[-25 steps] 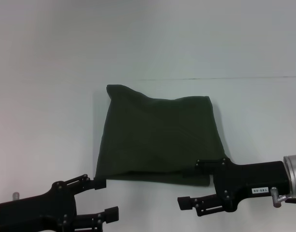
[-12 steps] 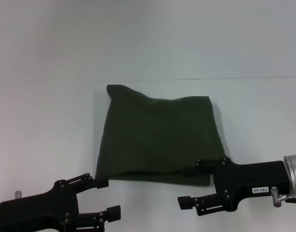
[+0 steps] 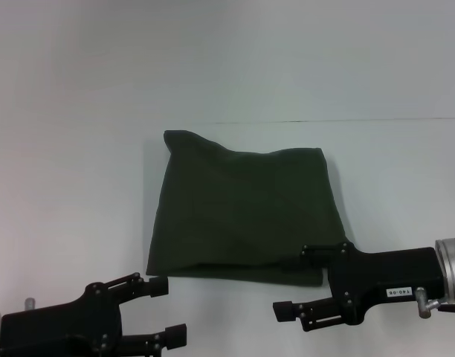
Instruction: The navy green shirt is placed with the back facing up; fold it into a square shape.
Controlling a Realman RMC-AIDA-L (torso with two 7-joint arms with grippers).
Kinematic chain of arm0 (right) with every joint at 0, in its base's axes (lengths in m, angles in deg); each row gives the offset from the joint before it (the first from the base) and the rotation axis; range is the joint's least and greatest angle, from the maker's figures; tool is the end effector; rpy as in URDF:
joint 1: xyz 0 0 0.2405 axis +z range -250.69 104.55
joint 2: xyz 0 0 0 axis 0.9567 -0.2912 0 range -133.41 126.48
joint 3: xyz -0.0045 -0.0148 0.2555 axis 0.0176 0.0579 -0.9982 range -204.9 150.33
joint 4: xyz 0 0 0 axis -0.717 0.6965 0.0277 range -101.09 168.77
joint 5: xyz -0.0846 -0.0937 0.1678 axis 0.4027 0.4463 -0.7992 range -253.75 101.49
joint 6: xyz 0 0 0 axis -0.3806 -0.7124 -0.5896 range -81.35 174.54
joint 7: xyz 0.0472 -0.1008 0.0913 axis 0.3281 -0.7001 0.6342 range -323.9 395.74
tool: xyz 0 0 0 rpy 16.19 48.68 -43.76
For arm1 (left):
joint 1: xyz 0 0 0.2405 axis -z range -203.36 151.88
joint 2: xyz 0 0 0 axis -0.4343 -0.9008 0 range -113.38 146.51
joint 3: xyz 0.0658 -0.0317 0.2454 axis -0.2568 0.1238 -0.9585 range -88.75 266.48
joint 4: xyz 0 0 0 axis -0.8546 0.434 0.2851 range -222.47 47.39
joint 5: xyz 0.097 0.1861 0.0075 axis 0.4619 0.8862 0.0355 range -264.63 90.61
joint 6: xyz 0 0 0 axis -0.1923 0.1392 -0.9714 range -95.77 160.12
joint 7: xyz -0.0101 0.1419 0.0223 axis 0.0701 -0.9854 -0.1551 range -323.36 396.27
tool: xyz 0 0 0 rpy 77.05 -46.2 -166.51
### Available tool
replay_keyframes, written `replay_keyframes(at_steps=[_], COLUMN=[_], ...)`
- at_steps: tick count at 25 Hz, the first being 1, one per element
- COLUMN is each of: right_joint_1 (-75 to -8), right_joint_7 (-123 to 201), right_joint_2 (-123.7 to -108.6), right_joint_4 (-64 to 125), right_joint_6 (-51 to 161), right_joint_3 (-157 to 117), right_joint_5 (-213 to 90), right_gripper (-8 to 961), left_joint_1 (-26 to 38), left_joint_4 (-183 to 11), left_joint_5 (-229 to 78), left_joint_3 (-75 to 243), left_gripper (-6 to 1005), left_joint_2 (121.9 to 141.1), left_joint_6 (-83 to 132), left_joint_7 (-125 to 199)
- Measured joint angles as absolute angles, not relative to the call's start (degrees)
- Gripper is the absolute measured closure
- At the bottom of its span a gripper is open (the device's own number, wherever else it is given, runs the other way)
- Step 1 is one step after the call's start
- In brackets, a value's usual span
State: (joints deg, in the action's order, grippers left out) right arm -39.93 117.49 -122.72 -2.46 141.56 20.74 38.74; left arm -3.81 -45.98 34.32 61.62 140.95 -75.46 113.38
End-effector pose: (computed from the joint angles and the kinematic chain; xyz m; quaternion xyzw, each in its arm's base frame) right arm 0.2331 0.3168 -0.0244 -0.9572 0.1844 0.2229 0.0093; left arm -0.2773 0.2522 -0.0036 -0.9119 -0.2466 -0.3219 0.0632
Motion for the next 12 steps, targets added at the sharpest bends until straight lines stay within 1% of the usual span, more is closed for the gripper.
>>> replay_keyframes(at_steps=[12], right_joint_1=[-39.9], right_joint_7=[117.5], right_joint_2=[-122.72], right_joint_4=[-2.3], right_joint_6=[141.6], right_joint_3=[20.7], right_joint_5=[38.7], right_gripper=[56], left_joint_1=[-3.8], left_joint_4=[-46.0], left_joint_5=[34.4], left_joint_3=[61.6], left_gripper=[80], left_joint_2=[140.93], left_joint_6=[-75.4], left_joint_7=[113.4])
